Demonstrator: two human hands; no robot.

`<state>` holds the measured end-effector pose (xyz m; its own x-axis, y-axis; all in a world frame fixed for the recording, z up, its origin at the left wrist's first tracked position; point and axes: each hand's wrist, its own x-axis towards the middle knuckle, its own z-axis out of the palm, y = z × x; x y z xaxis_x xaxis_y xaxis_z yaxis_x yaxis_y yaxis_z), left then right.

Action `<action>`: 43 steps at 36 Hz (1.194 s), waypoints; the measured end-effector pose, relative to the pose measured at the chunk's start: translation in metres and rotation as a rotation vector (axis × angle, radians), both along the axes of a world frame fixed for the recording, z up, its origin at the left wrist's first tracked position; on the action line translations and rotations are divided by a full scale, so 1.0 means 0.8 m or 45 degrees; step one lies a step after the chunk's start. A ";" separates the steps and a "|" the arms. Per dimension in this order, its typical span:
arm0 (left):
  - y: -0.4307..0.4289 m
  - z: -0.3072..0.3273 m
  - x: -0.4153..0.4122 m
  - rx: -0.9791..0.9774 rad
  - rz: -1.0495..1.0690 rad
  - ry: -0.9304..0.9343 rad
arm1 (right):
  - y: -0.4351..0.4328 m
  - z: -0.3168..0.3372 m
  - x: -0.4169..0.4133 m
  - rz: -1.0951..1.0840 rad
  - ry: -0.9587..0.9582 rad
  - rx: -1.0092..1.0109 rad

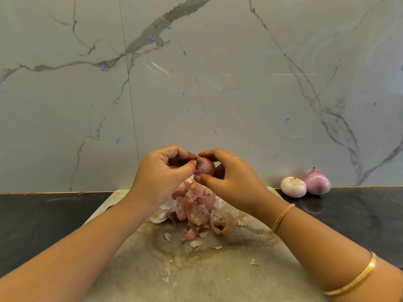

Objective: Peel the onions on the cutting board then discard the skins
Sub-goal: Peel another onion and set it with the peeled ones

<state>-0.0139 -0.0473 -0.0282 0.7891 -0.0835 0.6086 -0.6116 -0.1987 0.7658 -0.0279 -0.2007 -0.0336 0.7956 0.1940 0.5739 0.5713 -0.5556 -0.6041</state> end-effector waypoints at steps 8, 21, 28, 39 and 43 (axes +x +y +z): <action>-0.002 -0.004 0.001 0.076 0.062 -0.110 | 0.002 -0.001 0.000 -0.019 -0.038 -0.035; 0.003 -0.006 0.006 0.171 0.246 -0.192 | 0.002 -0.001 0.000 0.058 0.019 0.104; -0.001 -0.004 -0.001 0.112 0.094 -0.138 | -0.005 -0.001 0.003 0.008 0.015 0.101; -0.002 -0.003 0.001 0.021 0.072 -0.083 | 0.002 0.002 -0.003 -0.046 -0.098 0.009; -0.003 -0.005 0.003 0.069 0.112 -0.135 | 0.002 0.003 -0.004 -0.067 -0.117 -0.022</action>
